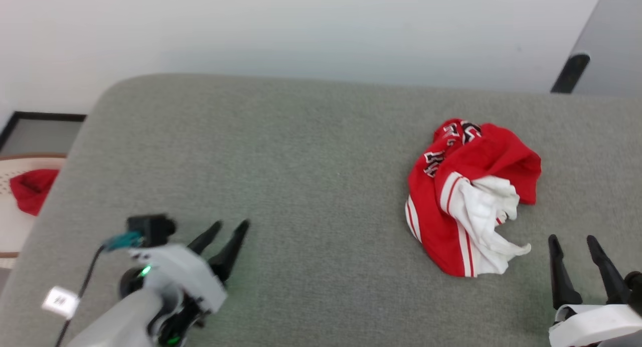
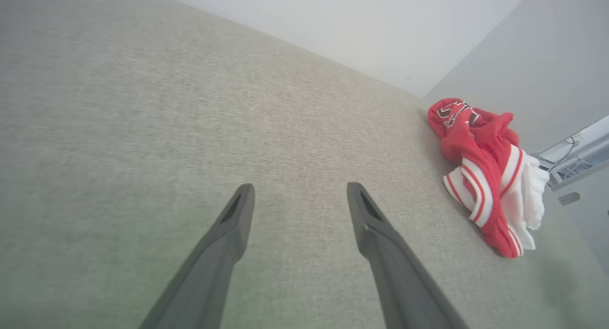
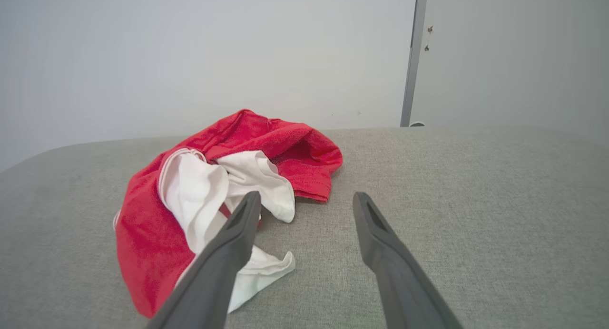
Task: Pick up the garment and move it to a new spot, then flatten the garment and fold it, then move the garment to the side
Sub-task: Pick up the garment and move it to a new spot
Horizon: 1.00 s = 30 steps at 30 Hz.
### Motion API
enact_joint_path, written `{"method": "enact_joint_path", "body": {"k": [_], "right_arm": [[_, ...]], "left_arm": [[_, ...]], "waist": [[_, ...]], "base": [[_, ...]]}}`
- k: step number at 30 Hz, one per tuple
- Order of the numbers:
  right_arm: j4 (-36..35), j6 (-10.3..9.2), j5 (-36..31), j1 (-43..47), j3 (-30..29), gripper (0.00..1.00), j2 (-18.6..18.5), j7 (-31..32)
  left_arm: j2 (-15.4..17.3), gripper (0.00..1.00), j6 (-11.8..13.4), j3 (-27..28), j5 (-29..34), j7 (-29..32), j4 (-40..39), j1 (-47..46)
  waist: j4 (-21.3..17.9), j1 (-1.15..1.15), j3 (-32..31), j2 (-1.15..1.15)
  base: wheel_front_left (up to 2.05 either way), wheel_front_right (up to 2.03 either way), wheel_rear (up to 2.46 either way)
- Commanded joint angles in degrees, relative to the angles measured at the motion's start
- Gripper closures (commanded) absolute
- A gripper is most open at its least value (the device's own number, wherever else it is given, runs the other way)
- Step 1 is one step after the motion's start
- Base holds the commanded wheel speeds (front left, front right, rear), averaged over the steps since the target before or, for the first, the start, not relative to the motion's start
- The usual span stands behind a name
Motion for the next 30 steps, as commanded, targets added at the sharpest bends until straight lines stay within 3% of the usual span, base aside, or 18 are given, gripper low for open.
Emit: {"method": "enact_joint_path", "body": {"k": [1,8,17,24,30], "right_arm": [[-0.3,-0.08,0.1,0.7,-0.4,0.00,-0.2,0.1],[-1.6,-0.08,0.5,3.7,-3.5,0.00,-0.7,0.6],[-4.1,-0.08,0.5,2.9,-4.1,0.00,-0.7,1.4],[-5.2,-0.08,0.9,-1.1,-2.3,0.00,-1.1,1.2],[-4.4,-0.08,1.9,-2.2,0.6,0.00,-0.4,1.1]], "left_arm": [[0.7,0.00,0.4,0.9,0.7,-0.3,-0.3,1.5],[1.0,0.00,5.2,15.4,10.9,-0.4,-8.6,13.0],[-1.5,0.00,11.9,31.9,34.9,-0.4,-21.7,26.4],[-4.8,0.00,12.0,41.8,48.6,-0.4,-28.6,30.7],[-8.3,0.00,10.3,48.4,55.2,-0.4,-31.9,35.3]], "waist": [[2.1,0.00,-2.4,0.00],[0.9,0.00,-3.7,0.00],[-2.8,0.00,-2.8,0.00],[-5.0,0.00,-1.7,0.00],[-6.6,0.00,-1.9,0.00]], "base": [[0.00,0.00,0.00],[0.00,0.00,0.00],[0.00,0.00,0.00],[0.00,0.00,0.00],[0.00,0.00,0.00]]}}
